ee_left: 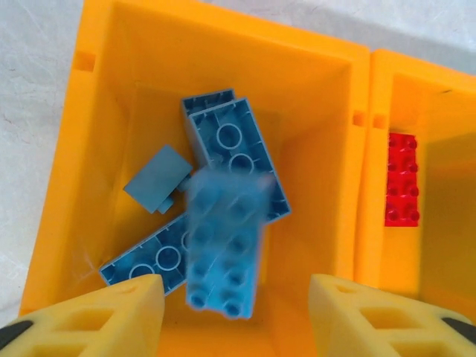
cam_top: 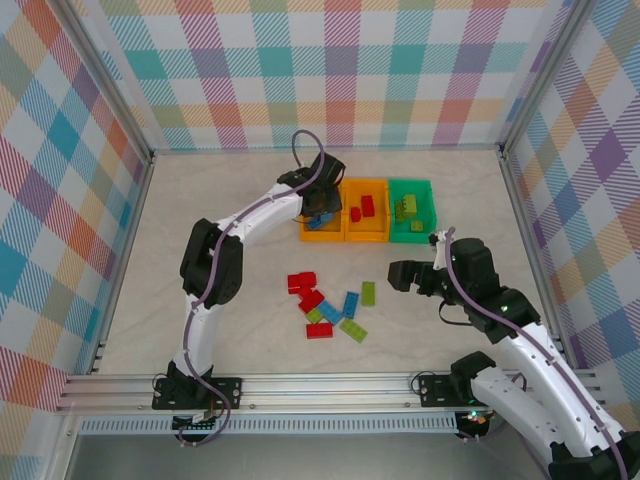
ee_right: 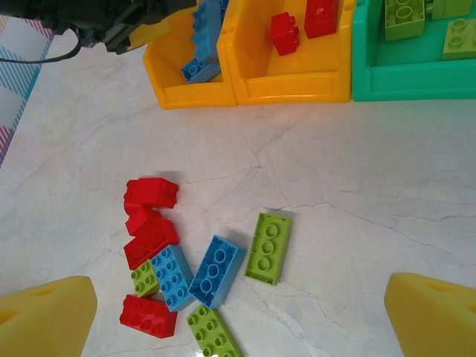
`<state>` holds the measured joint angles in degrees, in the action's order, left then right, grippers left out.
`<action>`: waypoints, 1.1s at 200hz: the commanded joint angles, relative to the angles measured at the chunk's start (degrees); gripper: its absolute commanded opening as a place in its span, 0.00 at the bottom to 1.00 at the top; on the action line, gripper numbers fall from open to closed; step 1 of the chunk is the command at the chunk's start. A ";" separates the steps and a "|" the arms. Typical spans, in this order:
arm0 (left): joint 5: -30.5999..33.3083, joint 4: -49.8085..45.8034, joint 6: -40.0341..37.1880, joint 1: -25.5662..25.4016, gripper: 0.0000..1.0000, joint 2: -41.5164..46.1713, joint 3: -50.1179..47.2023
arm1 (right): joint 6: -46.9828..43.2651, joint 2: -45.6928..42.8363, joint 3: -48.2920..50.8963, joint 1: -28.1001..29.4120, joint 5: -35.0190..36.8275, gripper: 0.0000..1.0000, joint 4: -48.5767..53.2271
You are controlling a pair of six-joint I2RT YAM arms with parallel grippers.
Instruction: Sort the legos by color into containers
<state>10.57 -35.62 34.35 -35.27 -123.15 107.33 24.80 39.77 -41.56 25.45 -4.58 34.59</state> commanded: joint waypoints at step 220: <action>-19.15 11.16 -79.77 -1.87 1.00 101.43 -78.50 | 14.26 65.51 -35.90 27.09 6.74 0.97 -4.92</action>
<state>-6.44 -25.80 -34.46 -36.99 -26.15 32.47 36.58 100.03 -71.85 51.33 -0.32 26.87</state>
